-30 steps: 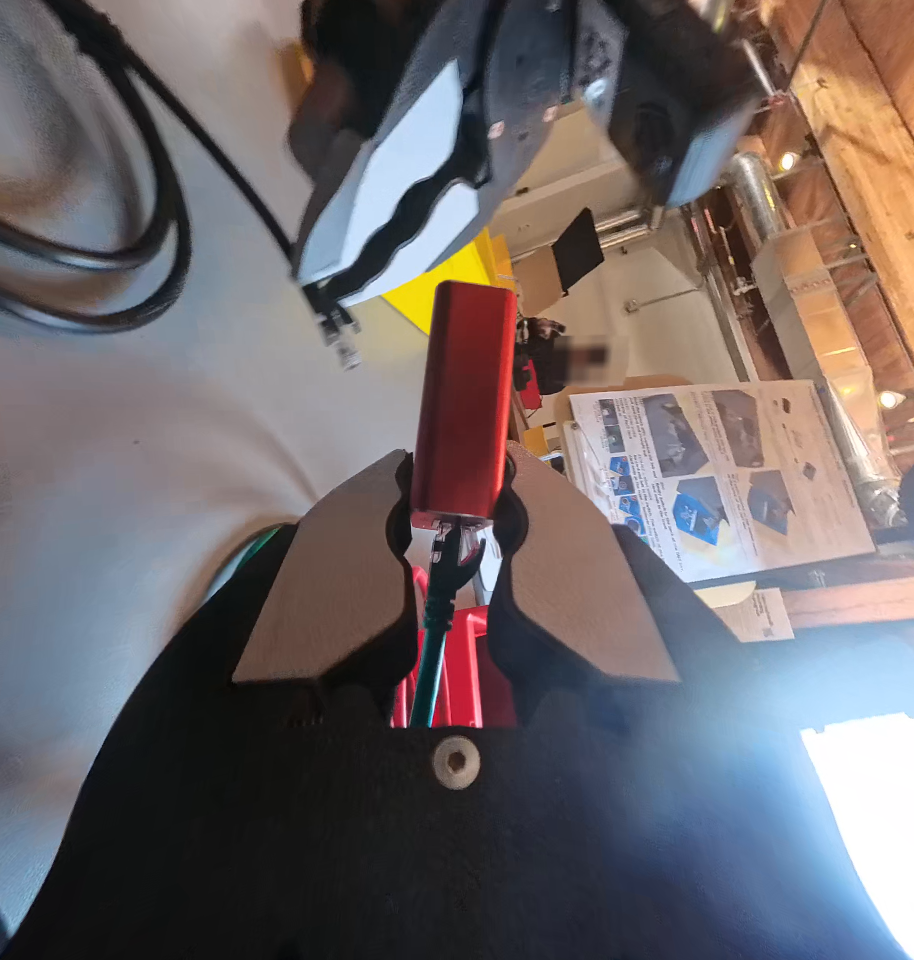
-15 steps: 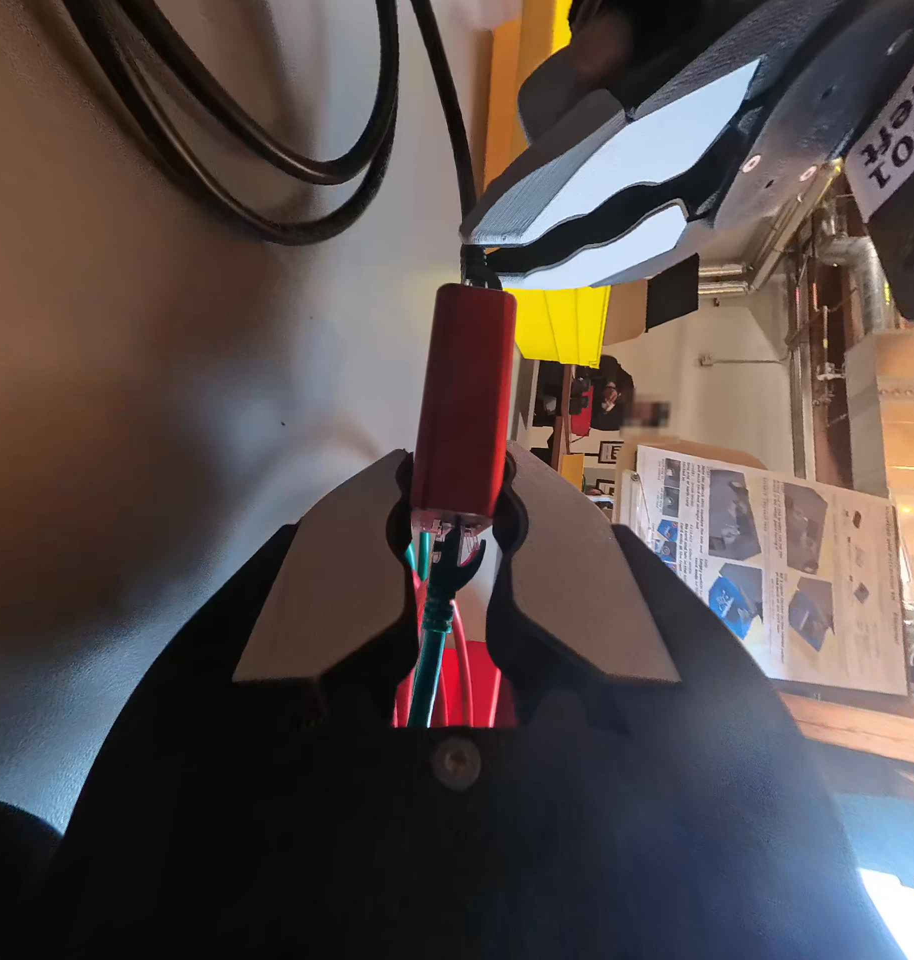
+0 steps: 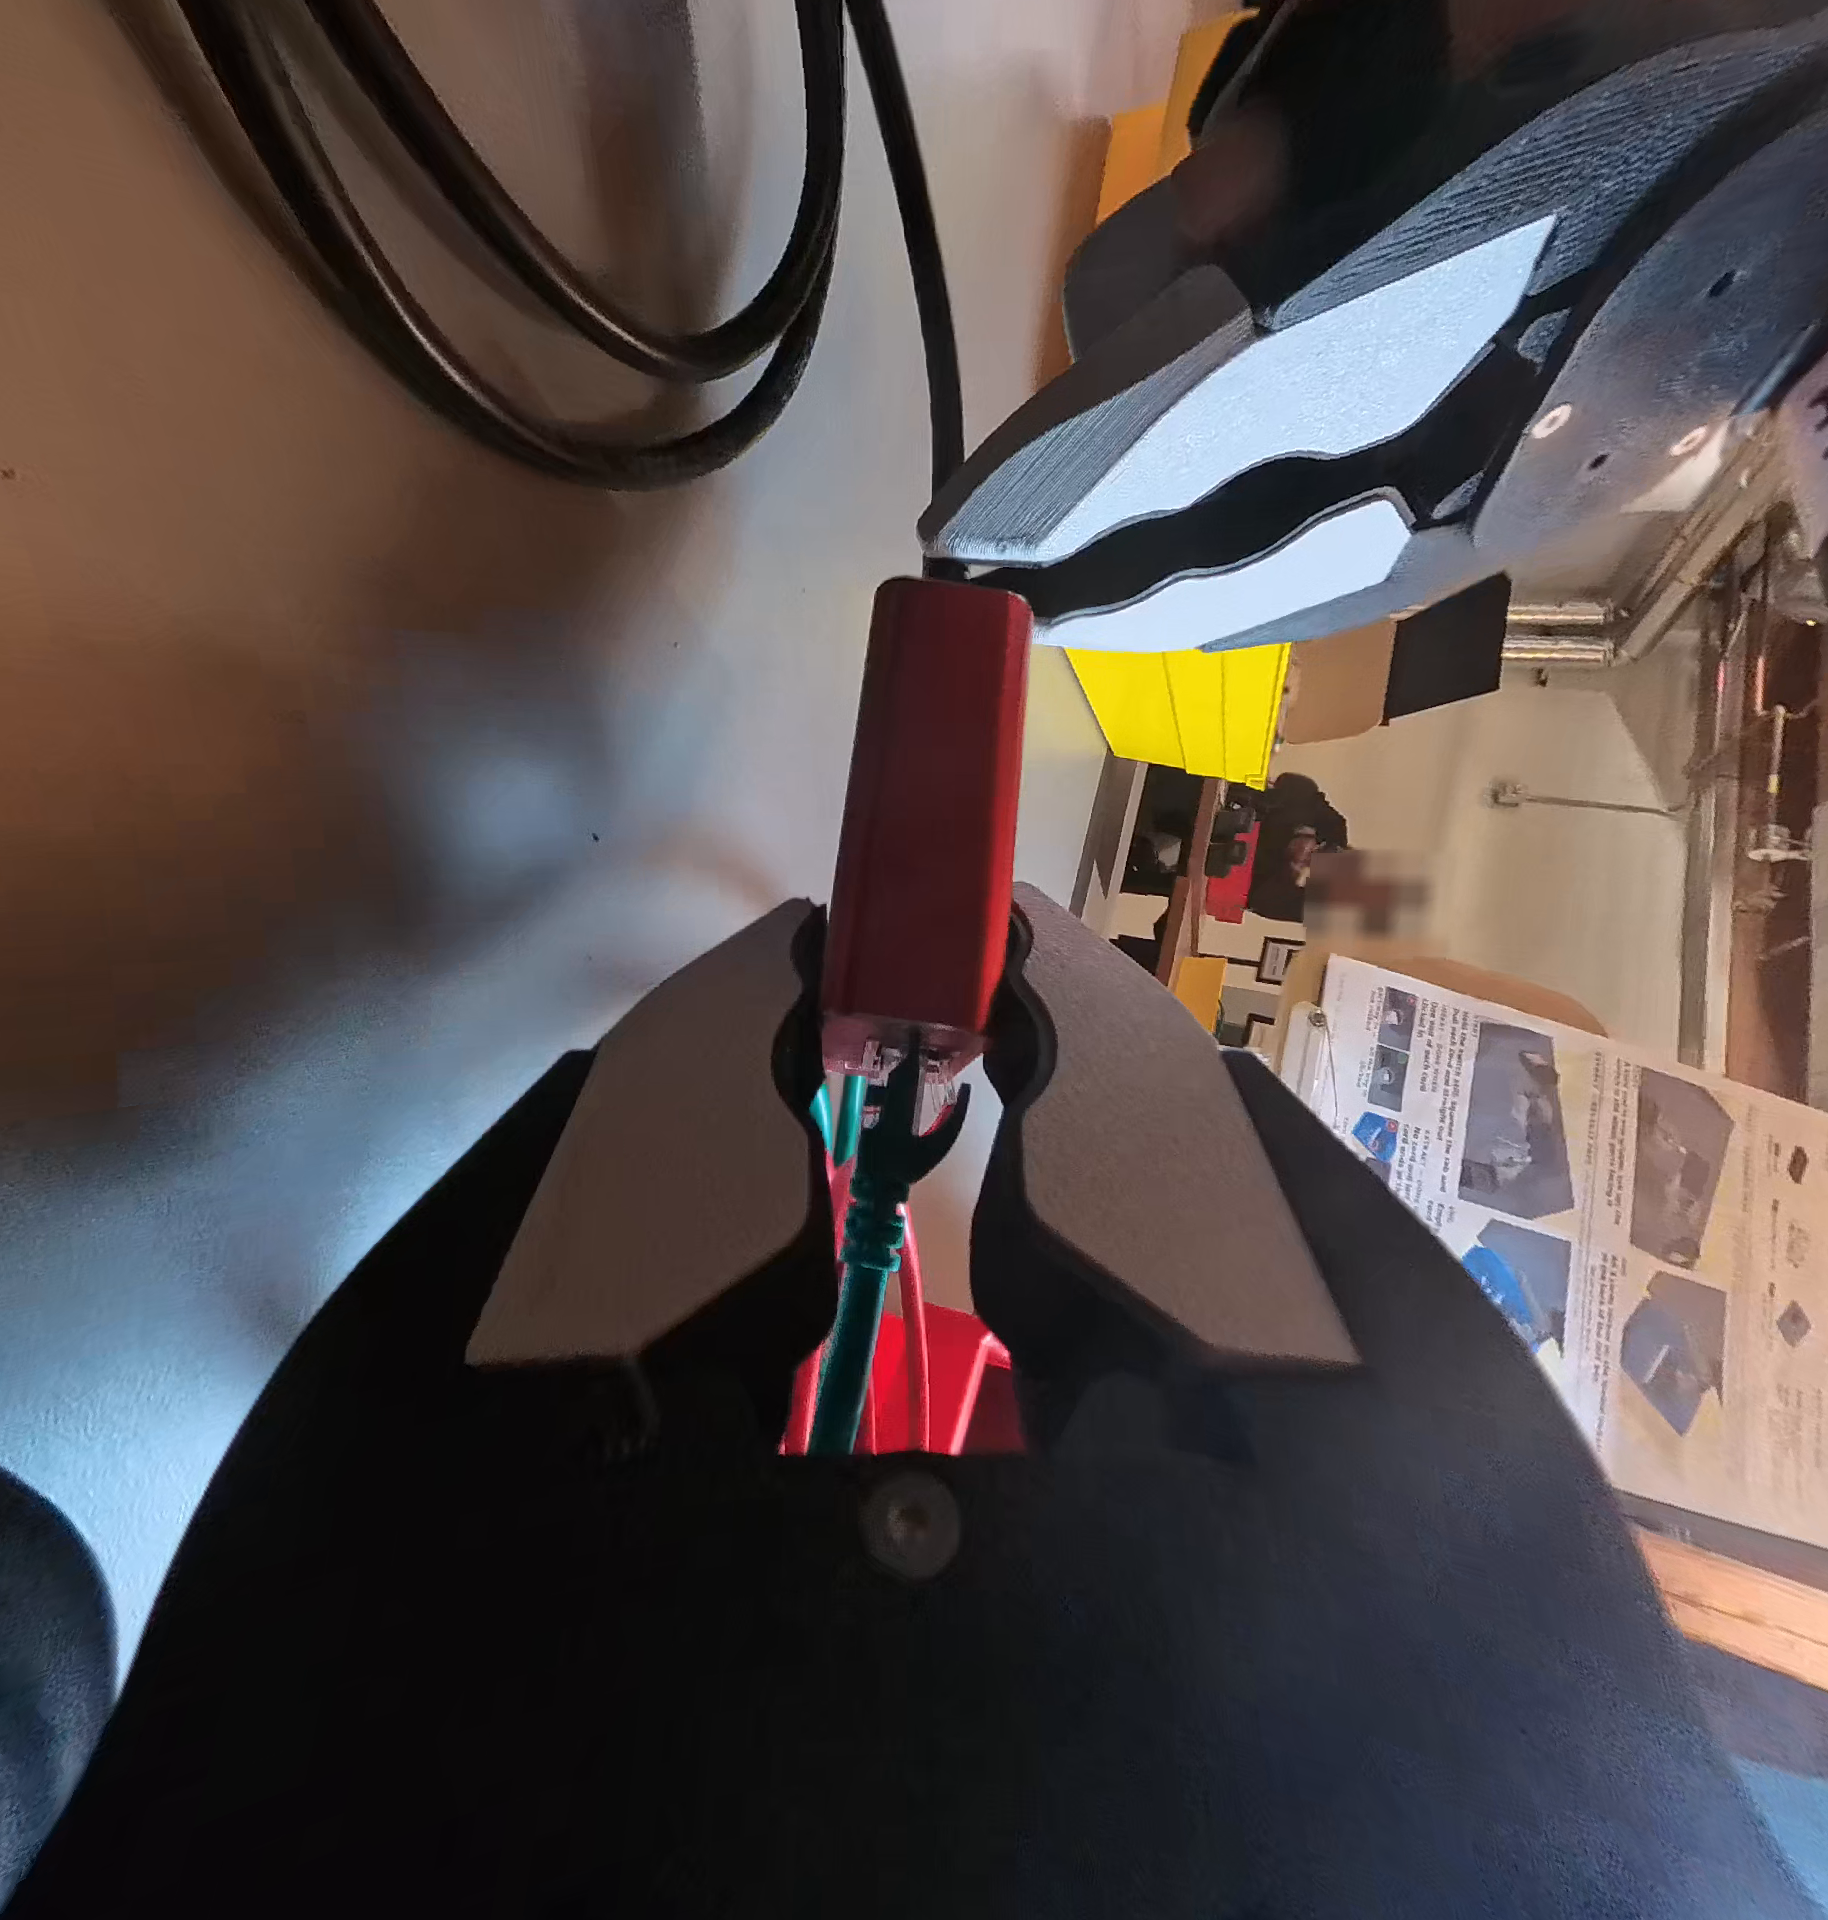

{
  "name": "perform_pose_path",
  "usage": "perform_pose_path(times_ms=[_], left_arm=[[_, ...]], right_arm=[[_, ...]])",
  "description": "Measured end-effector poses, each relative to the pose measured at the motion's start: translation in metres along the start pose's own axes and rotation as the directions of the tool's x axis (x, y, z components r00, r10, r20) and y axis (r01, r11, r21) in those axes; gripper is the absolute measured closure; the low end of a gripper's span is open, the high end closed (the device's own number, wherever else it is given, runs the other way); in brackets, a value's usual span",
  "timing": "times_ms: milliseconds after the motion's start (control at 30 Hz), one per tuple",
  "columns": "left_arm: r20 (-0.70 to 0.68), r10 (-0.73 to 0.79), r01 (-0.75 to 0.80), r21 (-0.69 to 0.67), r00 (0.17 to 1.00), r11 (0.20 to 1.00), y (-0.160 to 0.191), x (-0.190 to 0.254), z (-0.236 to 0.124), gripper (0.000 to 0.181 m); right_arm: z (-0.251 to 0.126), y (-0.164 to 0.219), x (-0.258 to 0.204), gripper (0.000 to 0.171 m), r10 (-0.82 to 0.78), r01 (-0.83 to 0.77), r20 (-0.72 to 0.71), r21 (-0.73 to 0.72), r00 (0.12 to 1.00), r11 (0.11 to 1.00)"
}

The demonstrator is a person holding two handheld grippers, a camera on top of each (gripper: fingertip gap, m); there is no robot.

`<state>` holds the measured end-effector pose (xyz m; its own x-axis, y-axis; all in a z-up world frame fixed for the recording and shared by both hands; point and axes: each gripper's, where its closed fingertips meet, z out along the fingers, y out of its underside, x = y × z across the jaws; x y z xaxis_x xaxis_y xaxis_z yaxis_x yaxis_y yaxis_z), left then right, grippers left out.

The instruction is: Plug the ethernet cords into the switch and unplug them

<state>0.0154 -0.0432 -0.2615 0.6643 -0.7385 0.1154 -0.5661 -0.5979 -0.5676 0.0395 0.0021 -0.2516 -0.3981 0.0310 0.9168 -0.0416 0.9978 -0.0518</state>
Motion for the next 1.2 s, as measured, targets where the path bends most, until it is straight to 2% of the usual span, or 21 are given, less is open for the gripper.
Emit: perform_pose_path(times_ms=[33, 100, 167, 267, 367, 433, 567, 667, 767, 833, 867, 933, 1033, 1167, 1200], left_arm=[[-0.017, -0.022, 0.023, 0.039, 1.0, 0.999, -0.003, 0.002, 0.0, 0.172], [-0.052, -0.062, 0.068, 0.127, 0.997, 0.99, -0.009, 0.006, -0.001, 0.172], [-0.047, -0.064, 0.07, 0.131, 0.997, 0.989, -0.006, 0.009, 0.005, 0.172], [0.04, -0.044, 0.037, 0.159, 0.998, 0.987, -0.009, 0.001, 0.004, 0.171], [0.163, -0.044, 0.005, 0.23, 0.986, 0.973, -0.017, -0.015, -0.017, 0.168], [0.256, -0.026, -0.054, 0.302, 0.966, 0.952, -0.025, -0.021, -0.035, 0.15], [0.357, -0.003, -0.154, 0.411, 0.934, 0.898, -0.037, -0.015, -0.062, 0.138], [0.481, 0.076, -0.286, 0.38, 0.874, 0.88, -0.044, -0.009, -0.069, 0.136], [0.578, 0.17, -0.394, 0.287, 0.798, 0.873, -0.053, -0.004, -0.069, 0.141], [0.529, 0.194, -0.399, 0.307, 0.826, 0.864, -0.054, 0.006, -0.067, 0.153], [0.492, 0.174, -0.371, 0.338, 0.853, 0.865, -0.053, 0.008, -0.068, 0.153], [0.43, 0.127, -0.305, 0.376, 0.894, 0.875, -0.049, 0.007, -0.07, 0.154], [0.417, 0.065, -0.236, 0.372, 0.907, 0.898, -0.042, -0.001, -0.072, 0.154], [0.423, 0.046, -0.21, 0.351, 0.905, 0.912, -0.046, -0.003, -0.071, 0.154], [0.425, 0.05, -0.214, 0.348, 0.904, 0.913, -0.048, -0.002, -0.07, 0.154]], right_arm=[[-0.002, 0.0, 0.001, 0.143, 0.004, -0.004, 0.01, 0.008, 1.0, 1.0], [-0.006, -0.001, 0.001, 0.143, 0.003, -0.003, 0.019, 0.021, 1.0, 1.0], [-0.007, -0.002, -0.003, 0.143, -0.017, 0.016, 0.05, 0.018, 0.999, 1.0], [-0.006, 0.004, 0.0, 0.143, -0.018, 0.019, 0.049, -0.02, 0.999, 1.0], [-0.003, 0.013, 0.019, 0.143, 0.021, -0.023, -0.02, -0.079, 1.0, 0.997], [-0.001, 0.014, 0.029, 0.143, 0.041, -0.046, -0.057, -0.089, 0.998, 0.995], [-0.001, 0.009, 0.05, 0.143, 0.161, -0.166, -0.097, -0.044, 0.982, 0.985], [0.002, 0.003, 0.057, 0.143, 0.348, -0.348, 0.02, -0.019, 0.937, 0.937], [0.002, -0.023, 0.061, 0.144, 0.563, -0.585, 0.245, 0.023, 0.789, 0.811], [-0.002, -0.034, 0.062, 0.143, 0.629, -0.682, 0.382, 0.003, 0.677, 0.732], [-0.004, -0.037, 0.062, 0.141, 0.643, -0.713, 0.439, -0.006, 0.628, 0.701], [-0.005, -0.035, 0.068, 0.134, 0.68, -0.746, 0.458, -0.054, 0.572, 0.664], [-0.009, -0.027, 0.089, 0.122, 0.679, -0.704, 0.401, -0.111, 0.614, 0.702], [-0.012, -0.034, 0.093, 0.122, 0.6, -0.577, 0.436, -0.202, 0.671, 0.792], [-0.009, -0.034, 0.089, 0.127, 0.581, -0.539, 0.445, -0.232, 0.682, 0.81]])
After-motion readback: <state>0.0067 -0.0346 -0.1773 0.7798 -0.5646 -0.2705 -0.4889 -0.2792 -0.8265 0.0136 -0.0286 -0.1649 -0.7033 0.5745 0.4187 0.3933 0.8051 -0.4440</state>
